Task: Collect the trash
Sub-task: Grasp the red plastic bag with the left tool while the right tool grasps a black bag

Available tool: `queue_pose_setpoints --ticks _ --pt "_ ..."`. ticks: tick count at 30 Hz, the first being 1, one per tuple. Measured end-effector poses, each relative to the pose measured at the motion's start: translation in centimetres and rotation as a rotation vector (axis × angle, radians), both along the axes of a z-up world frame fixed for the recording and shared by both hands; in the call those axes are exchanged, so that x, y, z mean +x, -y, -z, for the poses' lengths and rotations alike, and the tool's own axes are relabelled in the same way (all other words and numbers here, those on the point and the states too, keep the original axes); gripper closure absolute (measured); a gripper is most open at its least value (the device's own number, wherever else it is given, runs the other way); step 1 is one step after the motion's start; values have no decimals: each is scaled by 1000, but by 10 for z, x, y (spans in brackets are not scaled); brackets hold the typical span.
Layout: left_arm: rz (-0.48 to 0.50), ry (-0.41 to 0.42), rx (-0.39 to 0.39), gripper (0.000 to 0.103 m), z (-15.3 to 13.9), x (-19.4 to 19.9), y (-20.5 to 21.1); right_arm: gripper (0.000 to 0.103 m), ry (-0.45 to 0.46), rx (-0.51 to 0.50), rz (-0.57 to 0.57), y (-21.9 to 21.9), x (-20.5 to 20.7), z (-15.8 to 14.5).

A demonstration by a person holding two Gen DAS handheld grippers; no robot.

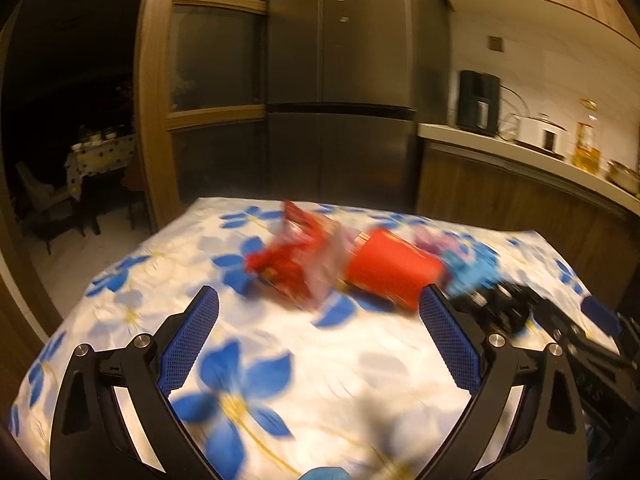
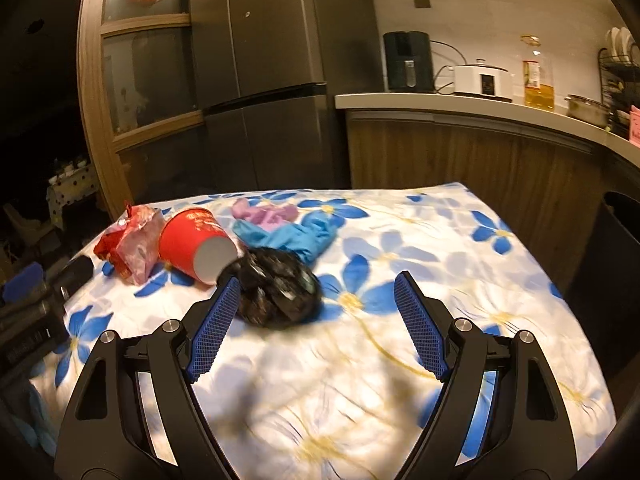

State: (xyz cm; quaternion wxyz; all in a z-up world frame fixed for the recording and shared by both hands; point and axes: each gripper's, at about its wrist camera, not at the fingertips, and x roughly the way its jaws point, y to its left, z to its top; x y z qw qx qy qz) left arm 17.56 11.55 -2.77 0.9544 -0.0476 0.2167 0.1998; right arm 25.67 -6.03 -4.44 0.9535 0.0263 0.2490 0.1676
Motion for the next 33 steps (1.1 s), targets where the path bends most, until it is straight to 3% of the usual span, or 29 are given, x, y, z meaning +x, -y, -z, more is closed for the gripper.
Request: queue_pose_setpoints --ticks 6,10,14,18,21,23,27,32,33 --pt "-38 -4 -25 7 -5 27 -29 29 -39 0 -27 -21 23 7" --pt "-48 -20 -6 7 -4 43 -36 53 -87 -26 -58 -32 31 19" --pt "-36 -38 -20 7 1 56 -43 64 -81 -10 -80 -31 29 21" --pt "-14 -60 -49 7 8 68 -49 67 -72 -5 -77 -29 25 21" --pt "14 -84 -74 13 13 76 -53 67 -75 2 -74 -27 24 21" --pt "32 -115 -105 26 20 82 -57 67 -77 3 -74 -26 24 22" --pt "34 -157 -162 42 31 87 -66 67 -74 -2 -76 -27 22 22" --pt "42 -194 -176 75 39 91 -67 67 -73 -3 -76 -27 22 22" --pt "46 -198 -177 78 41 91 -67 67 -73 -2 -76 -27 22 22"
